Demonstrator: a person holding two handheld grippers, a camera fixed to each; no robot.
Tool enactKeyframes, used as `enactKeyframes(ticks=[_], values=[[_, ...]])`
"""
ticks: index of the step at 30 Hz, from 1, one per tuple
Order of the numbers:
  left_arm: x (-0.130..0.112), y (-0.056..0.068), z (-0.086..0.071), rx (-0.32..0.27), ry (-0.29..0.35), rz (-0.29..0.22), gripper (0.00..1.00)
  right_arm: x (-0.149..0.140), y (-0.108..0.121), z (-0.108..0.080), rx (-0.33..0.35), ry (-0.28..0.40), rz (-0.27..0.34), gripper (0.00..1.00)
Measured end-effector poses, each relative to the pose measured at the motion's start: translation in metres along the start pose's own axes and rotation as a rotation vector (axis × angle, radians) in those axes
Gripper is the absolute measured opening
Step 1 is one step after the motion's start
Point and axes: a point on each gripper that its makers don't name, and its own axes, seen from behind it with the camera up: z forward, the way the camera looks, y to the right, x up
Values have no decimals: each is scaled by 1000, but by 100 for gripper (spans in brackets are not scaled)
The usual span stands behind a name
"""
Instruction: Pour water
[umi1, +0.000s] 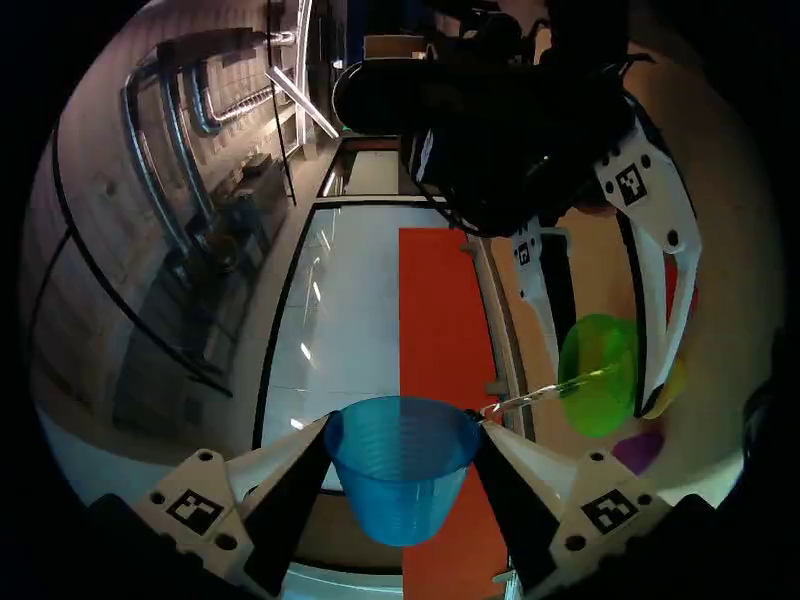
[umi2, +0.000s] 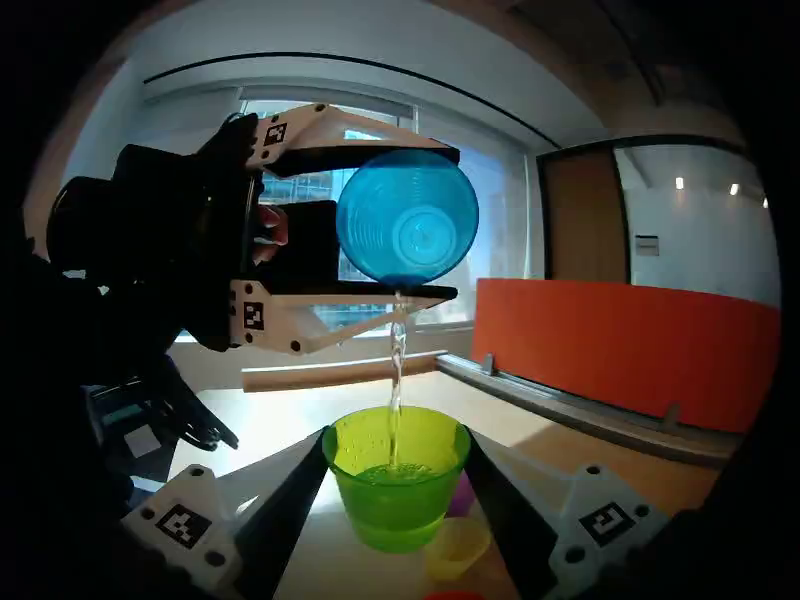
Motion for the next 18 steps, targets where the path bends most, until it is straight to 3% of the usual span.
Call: enactKeyframes(ticks=[6, 18], values=[[5, 1, -2, 7, 3, 27, 89, 0, 0, 0, -3, 2, 0, 92], [8, 6, -3, 20, 1, 138, 89, -1, 1, 0, -6, 3, 3, 92]])
